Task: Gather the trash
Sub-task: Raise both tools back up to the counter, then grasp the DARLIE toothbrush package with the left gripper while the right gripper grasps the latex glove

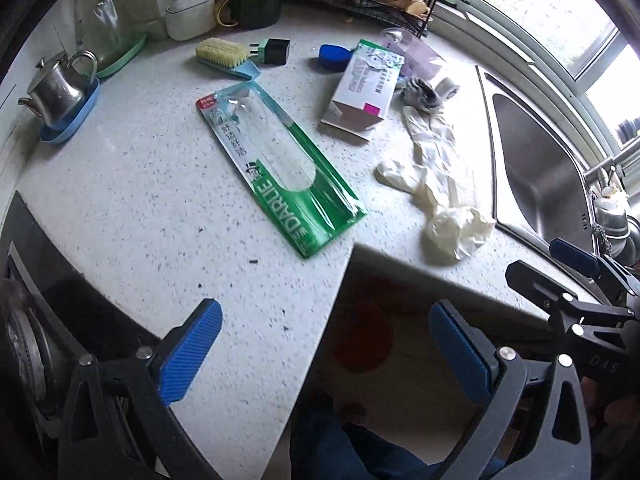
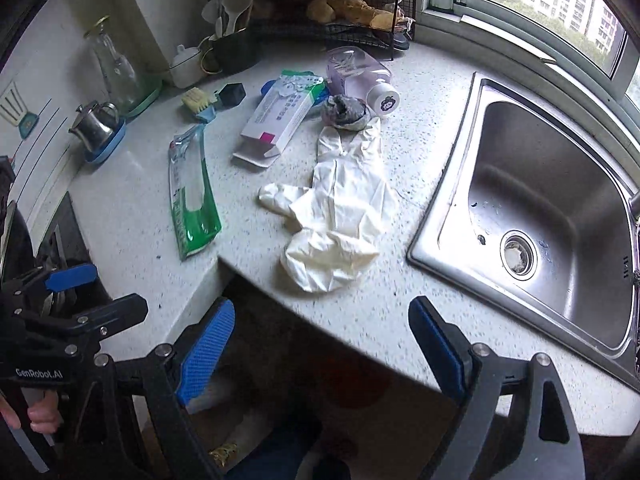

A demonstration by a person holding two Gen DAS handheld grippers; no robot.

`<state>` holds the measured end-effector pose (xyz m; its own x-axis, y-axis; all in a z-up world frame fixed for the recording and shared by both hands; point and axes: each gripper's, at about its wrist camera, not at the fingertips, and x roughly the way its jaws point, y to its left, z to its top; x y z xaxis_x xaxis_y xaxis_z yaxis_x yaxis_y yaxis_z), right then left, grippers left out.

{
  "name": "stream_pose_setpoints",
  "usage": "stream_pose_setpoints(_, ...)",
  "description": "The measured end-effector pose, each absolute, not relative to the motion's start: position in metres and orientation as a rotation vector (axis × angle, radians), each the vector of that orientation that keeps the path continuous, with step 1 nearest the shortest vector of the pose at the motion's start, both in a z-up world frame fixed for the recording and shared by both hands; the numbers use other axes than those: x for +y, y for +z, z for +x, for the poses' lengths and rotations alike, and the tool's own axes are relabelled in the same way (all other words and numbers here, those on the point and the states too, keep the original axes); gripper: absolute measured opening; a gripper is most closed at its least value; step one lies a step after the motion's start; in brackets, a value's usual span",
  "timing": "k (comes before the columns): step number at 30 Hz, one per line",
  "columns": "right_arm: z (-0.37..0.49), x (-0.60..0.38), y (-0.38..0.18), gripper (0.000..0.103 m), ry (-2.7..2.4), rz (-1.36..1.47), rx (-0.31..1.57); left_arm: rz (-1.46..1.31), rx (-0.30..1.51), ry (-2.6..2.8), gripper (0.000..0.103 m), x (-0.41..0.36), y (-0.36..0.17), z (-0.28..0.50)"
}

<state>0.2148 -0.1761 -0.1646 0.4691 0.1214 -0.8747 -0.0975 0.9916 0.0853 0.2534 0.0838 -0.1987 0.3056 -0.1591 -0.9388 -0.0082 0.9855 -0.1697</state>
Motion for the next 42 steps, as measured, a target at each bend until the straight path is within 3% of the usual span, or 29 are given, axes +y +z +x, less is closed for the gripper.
stream_pose_setpoints(12, 0.295, -0.16, -0.195, 0.088, 0.11, -0.012, 1.173, -0.266, 1.375, -0.077, 0.103, 0.107, -0.248, 0.341)
stream_pose_setpoints(22, 0.311, -0.164, -0.213, 0.088, 0.102, -0.053, 1.232, -0.469, 1.355, 0.079, 0.103, 0.128, -0.265, 0.371)
stream_pose_setpoints(27, 0.319, -0.165, -0.219, 0.088, 0.124, -0.042, 1.254, -0.42, 1.382, 0.17, 0.103, 0.135, -0.268, 0.386)
stream_pose_setpoints(32, 0.322, -0.165, -0.221, 0.082, 0.13, -0.068, 1.255, -0.371, 1.422, 0.261, 0.103, 0.136, -0.275, 0.404)
stream_pose_setpoints(38, 0.316, -0.152, -0.22, 0.059, 0.113, -0.125, 1.248, -0.266, 1.446, 0.278, 0.098, 0.114, -0.281, 0.414)
stream_pose_setpoints(40, 0.31, -0.151, -0.218, 0.042, 0.115, -0.121, 1.242, -0.248, 1.425, 0.263, 0.082, 0.111, -0.275, 0.41)
stream_pose_setpoints(41, 0.308, -0.151, -0.217, 0.038, 0.115, -0.117, 1.239, -0.234, 1.412, 0.251, 0.067, 0.109, -0.27, 0.409)
stream_pose_setpoints(42, 0.304, -0.152, -0.218, 0.027, 0.113, -0.112, 1.236, -0.247, 1.425, 0.227, 0.067, 0.109, -0.27, 0.407)
